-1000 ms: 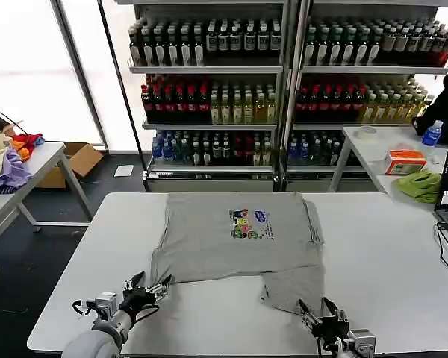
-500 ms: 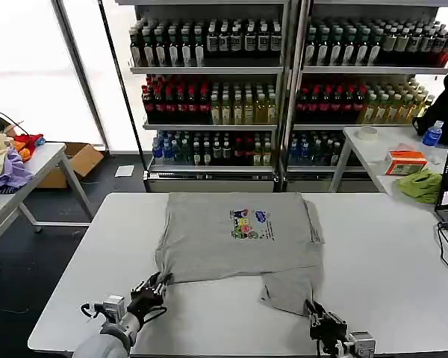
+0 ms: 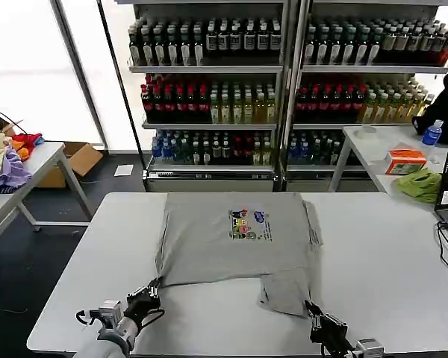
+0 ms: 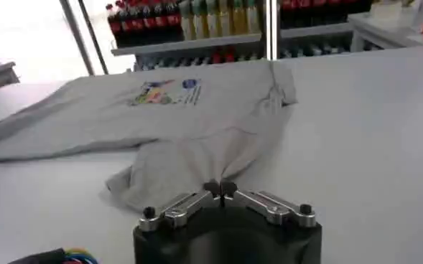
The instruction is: Fold and organize the clothes.
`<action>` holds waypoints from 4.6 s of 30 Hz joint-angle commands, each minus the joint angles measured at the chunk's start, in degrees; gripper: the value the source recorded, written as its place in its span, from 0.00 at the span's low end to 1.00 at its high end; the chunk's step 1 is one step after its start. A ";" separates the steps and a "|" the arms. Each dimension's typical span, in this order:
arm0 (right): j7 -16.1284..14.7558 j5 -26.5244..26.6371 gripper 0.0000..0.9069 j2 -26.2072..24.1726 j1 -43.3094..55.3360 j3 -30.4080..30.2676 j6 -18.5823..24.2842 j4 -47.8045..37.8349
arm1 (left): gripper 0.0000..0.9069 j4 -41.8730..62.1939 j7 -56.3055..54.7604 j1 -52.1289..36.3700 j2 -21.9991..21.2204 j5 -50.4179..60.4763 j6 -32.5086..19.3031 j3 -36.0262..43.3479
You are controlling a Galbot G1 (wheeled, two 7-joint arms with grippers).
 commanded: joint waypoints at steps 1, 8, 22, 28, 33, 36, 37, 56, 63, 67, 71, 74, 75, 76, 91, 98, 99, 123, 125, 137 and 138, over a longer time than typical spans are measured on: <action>-0.88 0.43 0.00 -0.07 -10.22 1.56 1.74 4.98 | 0.01 -7.86 -0.49 5.40 -0.64 0.37 -0.23 -1.93; -1.15 0.29 0.00 -0.62 -15.32 2.46 1.89 6.88 | 0.01 -13.80 -0.26 13.24 -0.90 2.11 0.46 -3.51; -3.27 6.33 0.00 0.05 -0.36 2.23 5.55 4.79 | 0.01 -16.39 3.31 14.66 6.08 2.11 2.52 -5.53; -1.04 7.34 0.00 0.14 11.19 0.65 5.17 -0.51 | 0.01 -9.61 3.25 5.63 11.97 -3.02 4.27 -4.74; -0.16 7.33 0.00 0.23 19.53 -1.06 4.57 -4.79 | 0.01 -2.51 4.50 -2.60 15.34 -6.46 4.21 -3.31; 1.06 7.30 0.00 0.11 23.70 -2.24 4.05 -7.43 | 0.01 -0.17 5.02 -6.44 16.47 -7.87 4.49 -1.76; 1.57 7.31 0.00 0.13 25.88 -2.87 4.04 -8.97 | 0.01 0.38 5.34 -7.35 16.62 -8.05 4.48 -1.49; 2.23 2.36 0.00 4.67 52.29 -13.92 2.94 -34.61 | 0.01 19.85 6.26 -27.58 14.62 -12.43 4.47 4.90; 0.92 -0.20 0.61 6.11 56.12 -16.35 1.90 -40.87 | 1.00 23.42 6.21 -29.78 12.95 -11.94 4.48 6.21; -0.55 -0.80 1.00 5.51 54.85 -16.27 1.37 -39.55 | 1.00 24.64 6.28 -30.46 12.04 -9.52 4.45 7.10; -0.69 -1.25 1.00 4.62 53.01 -15.50 0.77 -38.07 | 1.00 23.16 6.30 -29.23 12.10 -9.17 4.20 5.44; -0.09 -1.22 1.00 4.21 51.58 -14.24 0.87 -36.66 | 1.00 21.50 6.05 -28.32 13.11 -9.10 3.95 3.71; 0.30 -1.16 1.00 4.01 50.77 -13.53 0.72 -35.63 | 1.00 21.00 5.99 -27.94 13.45 -9.02 3.75 3.24; 0.74 -1.15 1.00 3.62 49.46 -12.55 0.60 -34.28 | 1.00 20.47 5.83 -27.63 13.76 -8.80 3.52 2.65; 8.39 -6.84 1.00 1.51 31.32 -6.10 -7.40 -19.65 | 1.00 6.08 2.78 -10.12 11.90 -2.30 1.87 0.31; 8.30 -6.58 0.96 2.74 31.83 -8.55 -7.75 -21.28 | 1.00 10.82 2.07 -11.37 8.60 -0.67 1.87 3.93; 8.35 -6.54 0.57 2.85 31.96 -8.81 -7.82 -21.48 | 1.00 11.66 1.77 -11.91 8.37 -0.64 1.85 4.08; 7.36 -3.54 0.00 2.97 32.82 -10.39 -6.69 -23.98 | 0.02 12.62 2.01 -13.49 7.70 -2.57 -0.39 4.67; 7.06 -3.24 0.00 2.57 32.55 -10.06 -6.69 -23.81 | 0.01 12.68 2.43 -13.45 8.02 -2.75 -0.81 4.50; 4.80 1.06 0.00 -1.28 24.10 -4.99 -8.53 -15.04 | 0.01 6.32 6.41 -6.15 11.69 -2.90 0.39 0.93; 4.89 1.26 0.00 -1.21 22.88 -4.39 -8.70 -13.51 | 0.01 5.77 6.50 -5.10 11.94 -2.92 0.48 0.67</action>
